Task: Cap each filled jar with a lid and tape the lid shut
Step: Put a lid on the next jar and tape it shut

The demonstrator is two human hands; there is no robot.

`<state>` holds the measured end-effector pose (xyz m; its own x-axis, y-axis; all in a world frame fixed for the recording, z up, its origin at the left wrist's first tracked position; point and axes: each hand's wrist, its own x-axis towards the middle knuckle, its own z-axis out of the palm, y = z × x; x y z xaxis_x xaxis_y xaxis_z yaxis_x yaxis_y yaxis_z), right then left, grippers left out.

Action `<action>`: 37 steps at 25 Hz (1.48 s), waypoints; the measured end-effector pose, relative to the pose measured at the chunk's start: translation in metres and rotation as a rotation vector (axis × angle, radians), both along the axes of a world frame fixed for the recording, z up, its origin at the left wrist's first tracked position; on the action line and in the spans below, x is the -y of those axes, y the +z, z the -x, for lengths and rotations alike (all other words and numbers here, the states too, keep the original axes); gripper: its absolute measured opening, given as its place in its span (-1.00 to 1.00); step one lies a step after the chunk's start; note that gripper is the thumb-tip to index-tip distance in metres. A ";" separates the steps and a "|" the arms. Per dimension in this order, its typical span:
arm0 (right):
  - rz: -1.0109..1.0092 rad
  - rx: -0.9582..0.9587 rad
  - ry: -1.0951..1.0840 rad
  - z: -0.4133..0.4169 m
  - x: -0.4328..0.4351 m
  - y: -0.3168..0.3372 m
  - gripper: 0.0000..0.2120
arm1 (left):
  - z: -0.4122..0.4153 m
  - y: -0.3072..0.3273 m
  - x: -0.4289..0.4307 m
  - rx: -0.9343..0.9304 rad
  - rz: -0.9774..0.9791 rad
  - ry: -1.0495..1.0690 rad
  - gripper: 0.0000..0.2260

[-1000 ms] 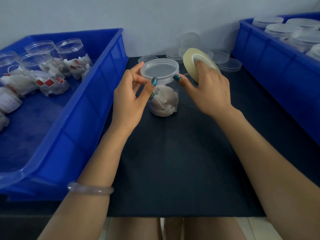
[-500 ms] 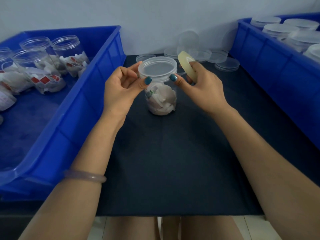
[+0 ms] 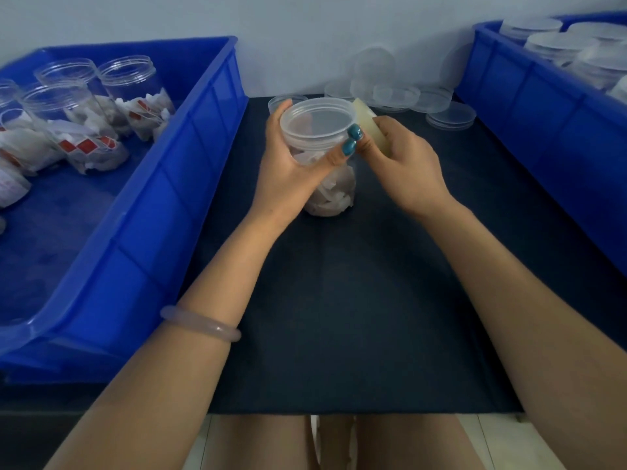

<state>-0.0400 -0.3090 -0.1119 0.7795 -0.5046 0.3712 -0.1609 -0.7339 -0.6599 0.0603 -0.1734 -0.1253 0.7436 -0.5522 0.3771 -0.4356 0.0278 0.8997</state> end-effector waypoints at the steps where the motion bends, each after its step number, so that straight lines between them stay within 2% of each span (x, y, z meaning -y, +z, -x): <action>1: 0.005 -0.012 -0.004 0.001 0.000 0.000 -0.46 | -0.001 0.001 0.002 -0.012 0.020 0.018 -0.25; 6: 0.137 -0.103 -0.063 0.001 0.005 0.002 -0.41 | -0.008 0.003 -0.009 -0.083 0.105 0.051 -0.35; 9: 0.130 -0.082 -0.036 0.004 0.005 0.006 -0.43 | -0.010 0.006 -0.014 -0.142 0.115 -0.003 -0.38; 11: 0.099 -0.038 -0.036 0.006 0.005 0.008 -0.50 | -0.010 0.009 -0.017 -0.173 0.122 -0.018 -0.35; 15: 0.141 -0.038 -0.090 0.013 0.005 0.010 -0.36 | -0.011 0.013 -0.021 -0.186 0.088 -0.041 -0.19; 19: 0.119 -0.066 -0.044 0.012 -0.001 0.007 -0.38 | -0.006 0.015 -0.024 -0.286 0.074 -0.160 -0.11; 22: -0.064 -0.066 0.053 0.010 -0.002 0.007 -0.32 | -0.006 0.016 -0.027 -0.356 0.100 -0.271 -0.25; 24: -0.216 -0.070 0.159 0.013 0.002 0.011 -0.25 | -0.006 0.016 -0.028 -0.375 0.088 -0.325 -0.22; 26: -0.262 -0.103 0.226 0.017 0.005 0.014 -0.27 | -0.008 0.014 -0.030 -0.414 0.083 -0.404 -0.21; 29: -0.246 -0.165 0.285 0.020 0.005 0.016 -0.30 | -0.008 0.012 -0.031 -0.479 0.094 -0.501 -0.31; 30: -0.253 -0.181 0.314 0.021 0.008 0.016 -0.27 | -0.008 0.011 -0.031 -0.484 0.098 -0.523 -0.32; 32: -0.265 -0.237 0.360 0.024 0.012 0.018 -0.35 | -0.006 0.008 -0.030 -0.461 0.079 -0.555 -0.36; 34: -0.268 -0.244 0.387 0.028 0.014 0.019 -0.42 | -0.004 0.007 -0.027 -0.409 0.038 -0.553 -0.32; 37: -0.358 -0.048 0.346 0.029 0.011 0.018 -0.50 | -0.003 0.008 -0.018 -0.257 0.066 -0.364 -0.13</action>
